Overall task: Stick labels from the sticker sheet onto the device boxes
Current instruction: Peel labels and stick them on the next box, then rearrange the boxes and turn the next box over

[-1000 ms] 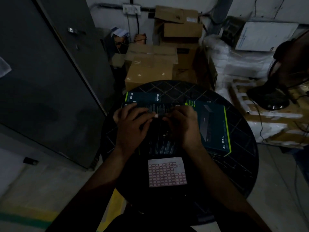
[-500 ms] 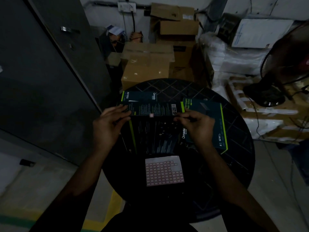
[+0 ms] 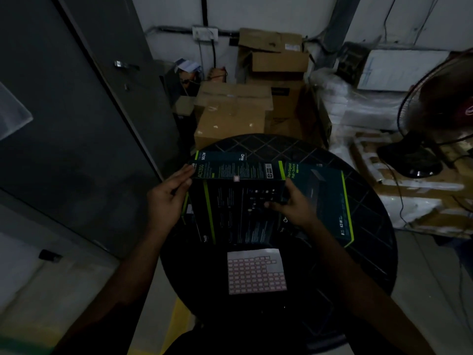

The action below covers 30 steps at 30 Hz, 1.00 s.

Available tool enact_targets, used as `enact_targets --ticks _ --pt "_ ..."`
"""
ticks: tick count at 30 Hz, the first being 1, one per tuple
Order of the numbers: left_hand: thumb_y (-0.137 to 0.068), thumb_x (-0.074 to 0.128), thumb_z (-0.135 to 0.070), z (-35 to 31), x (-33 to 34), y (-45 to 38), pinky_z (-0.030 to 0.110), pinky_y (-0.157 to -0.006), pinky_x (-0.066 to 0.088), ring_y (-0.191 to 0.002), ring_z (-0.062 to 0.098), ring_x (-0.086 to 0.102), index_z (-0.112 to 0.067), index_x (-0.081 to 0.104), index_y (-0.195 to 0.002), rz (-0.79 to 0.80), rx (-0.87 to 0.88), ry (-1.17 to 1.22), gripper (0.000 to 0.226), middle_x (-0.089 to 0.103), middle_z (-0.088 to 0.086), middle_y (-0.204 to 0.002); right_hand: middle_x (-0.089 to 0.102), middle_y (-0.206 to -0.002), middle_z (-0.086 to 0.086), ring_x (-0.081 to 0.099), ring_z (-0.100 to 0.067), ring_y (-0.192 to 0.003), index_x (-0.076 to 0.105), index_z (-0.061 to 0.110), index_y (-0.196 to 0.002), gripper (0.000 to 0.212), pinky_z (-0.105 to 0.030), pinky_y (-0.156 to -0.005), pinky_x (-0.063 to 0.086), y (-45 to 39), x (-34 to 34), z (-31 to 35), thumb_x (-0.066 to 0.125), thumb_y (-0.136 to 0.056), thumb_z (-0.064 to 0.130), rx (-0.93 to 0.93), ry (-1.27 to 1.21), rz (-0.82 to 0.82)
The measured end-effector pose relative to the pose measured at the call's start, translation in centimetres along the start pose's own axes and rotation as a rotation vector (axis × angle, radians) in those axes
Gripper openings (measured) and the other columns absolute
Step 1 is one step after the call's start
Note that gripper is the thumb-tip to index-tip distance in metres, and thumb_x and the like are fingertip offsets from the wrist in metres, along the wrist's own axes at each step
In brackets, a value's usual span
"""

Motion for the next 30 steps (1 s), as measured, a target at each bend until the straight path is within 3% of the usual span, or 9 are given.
enact_targets --ticks 3,6,9,13,18,22,24,27,30 --pt "-0.097 0.061 -0.023 -2.4 -0.6 -0.1 0.05 -0.111 0.039 -0.135 0.016 0.048 -0.025 0.061 -0.132 0.005 0.101 -0.286 0.035 0.056 -0.007 -0.137 0.06 -0.119 0.019 0.058 0.014 -0.107 0.046 0.017 -0.141 0.075 -0.019 -0.099 0.051 -0.8 0.3 2.0 0.084 -0.077 0.009 -0.037 -0.027 0.002" --pt "-0.084 0.065 -0.057 -7.4 0.0 -0.6 0.038 -0.109 0.024 -0.141 0.017 0.033 -0.034 0.049 -0.143 0.048 0.319 -0.69 0.065 0.041 -0.018 -0.148 0.061 -0.131 0.012 0.059 -0.006 -0.121 0.048 0.026 -0.14 0.081 -0.03 -0.101 0.05 -0.9 1.6 5.0 0.089 -0.071 0.026 -0.15 0.042 0.072" --pt "-0.065 0.065 -0.077 -8.7 2.4 -2.1 0.031 -0.113 0.019 -0.144 0.011 0.023 -0.042 0.033 -0.149 0.325 0.209 -0.595 0.096 0.032 -0.021 -0.153 0.059 -0.138 0.004 0.057 -0.013 -0.123 0.048 0.023 -0.142 0.084 -0.037 -0.101 0.05 -1.3 3.4 9.7 0.089 -0.07 0.037 -0.354 0.348 0.123" --pt "-0.056 0.093 -0.046 -8.6 4.5 -2.8 0.026 -0.104 0.044 -0.126 0.004 0.049 -0.044 0.039 -0.141 0.542 0.09 -0.369 0.101 0.051 -0.012 -0.141 0.057 -0.142 -0.004 0.056 -0.025 -0.127 0.045 0.019 -0.146 0.088 -0.043 -0.101 0.049 -1.2 4.8 13.5 0.083 -0.073 0.05 -0.504 0.558 0.123" --pt "-0.057 0.096 -0.027 -8.0 3.1 -2.8 0.022 -0.097 0.048 -0.116 0.001 0.057 -0.034 0.05 -0.129 0.487 0.058 -0.175 0.086 0.059 -0.013 -0.127 0.058 -0.136 0.014 0.056 -0.011 -0.123 0.046 0.041 -0.141 0.086 -0.042 -0.098 0.051 -1.4 3.4 10.1 0.077 -0.065 0.068 -0.382 0.499 0.183" --pt "-0.06 0.093 -0.018 -5.3 -0.4 -3.0 0.025 -0.1 0.047 -0.119 0.009 0.059 -0.022 0.052 -0.13 0.399 -0.082 0.041 0.082 0.063 -0.006 -0.125 0.058 -0.139 0.007 0.055 -0.014 -0.127 0.049 0.031 -0.143 0.092 -0.03 -0.102 0.045 -0.3 -0.6 2.9 0.089 -0.063 0.052 -0.165 0.552 0.272" --pt "-0.059 0.094 -0.026 -3.9 -1.9 -2.9 0.024 -0.095 0.051 -0.115 0.007 0.061 -0.023 0.052 -0.131 0.357 -0.137 0.088 0.083 0.065 -0.011 -0.121 0.064 -0.13 0.008 0.06 -0.013 -0.121 0.058 0.031 -0.132 0.078 -0.029 -0.101 0.049 0.0 -2.4 0.1 0.093 -0.063 0.041 -0.048 0.441 0.248" --pt "-0.063 0.089 -0.02 -1.6 -2.7 -2.7 0.024 -0.083 0.057 -0.108 0.008 0.063 -0.022 0.052 -0.134 0.319 -0.248 0.191 0.081 0.068 -0.016 -0.114 0.07 -0.118 0.007 0.066 -0.012 -0.112 0.069 0.028 -0.119 0.067 -0.046 -0.099 0.054 0.3 -3.8 -0.7 0.096 -0.059 0.038 0.0 0.226 0.164" --pt "-0.072 0.079 -0.01 0.3 -3.2 -3.3 0.018 -0.081 0.057 -0.102 -0.002 0.063 -0.023 0.049 -0.141 0.291 -0.291 0.115 0.076 0.061 -0.011 -0.121 0.067 -0.12 0.011 0.062 -0.003 -0.113 0.07 0.028 -0.12 0.071 -0.032 -0.096 0.051 0.5 -4.4 1.4 0.094 -0.055 0.047 -0.051 0.164 0.039"
Point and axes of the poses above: each hand's wrist, its own y-axis away from the middle knuckle, its own x-axis out of the palm, z = x × y, the point moved 10 cm from there along -y, towards the middle knuckle
